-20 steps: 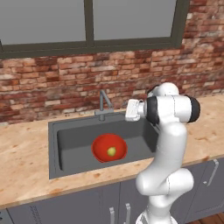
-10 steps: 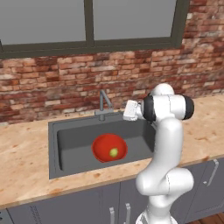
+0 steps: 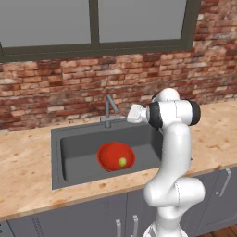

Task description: Pick the lemon from the cabinet and place it in the bowl. Then pick the bowl and place it in the sink. Then turn on the sink facuet.

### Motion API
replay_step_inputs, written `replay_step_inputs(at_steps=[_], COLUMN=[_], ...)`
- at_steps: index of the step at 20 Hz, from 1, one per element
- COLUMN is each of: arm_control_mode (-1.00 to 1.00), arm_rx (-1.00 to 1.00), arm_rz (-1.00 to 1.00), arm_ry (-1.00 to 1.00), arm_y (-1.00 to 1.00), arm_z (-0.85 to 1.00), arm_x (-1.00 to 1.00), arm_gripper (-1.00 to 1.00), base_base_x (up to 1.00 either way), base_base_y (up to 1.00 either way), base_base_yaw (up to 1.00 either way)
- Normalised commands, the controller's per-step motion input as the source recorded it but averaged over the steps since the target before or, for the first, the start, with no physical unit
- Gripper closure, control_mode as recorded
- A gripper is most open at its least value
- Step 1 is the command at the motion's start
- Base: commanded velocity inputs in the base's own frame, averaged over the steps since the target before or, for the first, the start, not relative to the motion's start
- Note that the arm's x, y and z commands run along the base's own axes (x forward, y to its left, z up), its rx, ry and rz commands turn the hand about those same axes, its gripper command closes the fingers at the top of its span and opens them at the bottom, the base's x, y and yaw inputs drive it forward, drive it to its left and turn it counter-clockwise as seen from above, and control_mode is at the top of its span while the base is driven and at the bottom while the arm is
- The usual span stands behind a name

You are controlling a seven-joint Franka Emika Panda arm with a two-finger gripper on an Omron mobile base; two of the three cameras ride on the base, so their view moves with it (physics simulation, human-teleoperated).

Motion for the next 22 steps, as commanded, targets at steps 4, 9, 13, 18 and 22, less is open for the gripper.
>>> replay_step_inputs(at_steps=[4,9,13,18,22], arm_control_mode=[-1.0,-1.0,-1.0,-1.0,-1.0], arm_rx=[0.0,0.0,0.0,0.0,0.0], arm_rz=[0.0,-0.05,-0.09,-0.1,-0.1], arm_ry=[0.03,0.0,0.0,0.0,0.0], arm_y=[0.02,0.15,0.16,0.03,0.0], arm_z=[-0.13,-0.24,-0.16,-0.05,-0.03], arm_x=[0.11,0.25,0.28,0.37,0.46], arm_gripper=[-1.0,-1.0,-1.0,-1.0,-1.0], base_base_x=[0.0,0.0,0.0,0.0,0.0], base_base_y=[0.0,0.0,0.0,0.0,0.0], base_base_yaw=[0.0,0.0,0.0,0.0,0.0])
